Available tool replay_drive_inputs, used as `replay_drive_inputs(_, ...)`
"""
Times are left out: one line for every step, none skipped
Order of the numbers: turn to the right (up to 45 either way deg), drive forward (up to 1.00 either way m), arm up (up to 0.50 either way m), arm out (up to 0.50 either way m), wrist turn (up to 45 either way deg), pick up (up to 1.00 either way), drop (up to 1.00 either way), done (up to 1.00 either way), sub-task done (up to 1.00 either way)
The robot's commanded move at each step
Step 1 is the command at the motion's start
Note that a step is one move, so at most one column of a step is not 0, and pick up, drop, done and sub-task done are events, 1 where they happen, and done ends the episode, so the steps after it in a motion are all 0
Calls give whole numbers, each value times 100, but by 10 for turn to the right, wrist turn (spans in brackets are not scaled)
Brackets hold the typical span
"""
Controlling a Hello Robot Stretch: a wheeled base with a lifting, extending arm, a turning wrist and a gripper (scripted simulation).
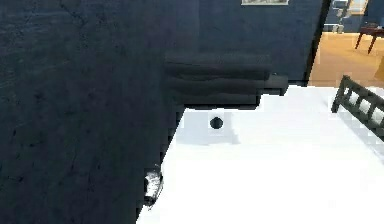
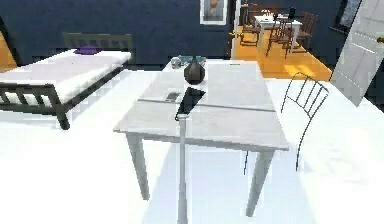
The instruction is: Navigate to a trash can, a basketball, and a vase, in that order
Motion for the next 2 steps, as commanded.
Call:
replay_drive_inputs(120, 0, 0, 0, 0, 0, 0, 0, 0)
replay_drive_inputs(0, 20, 0, 0, 0, 0, 0, 0, 0)
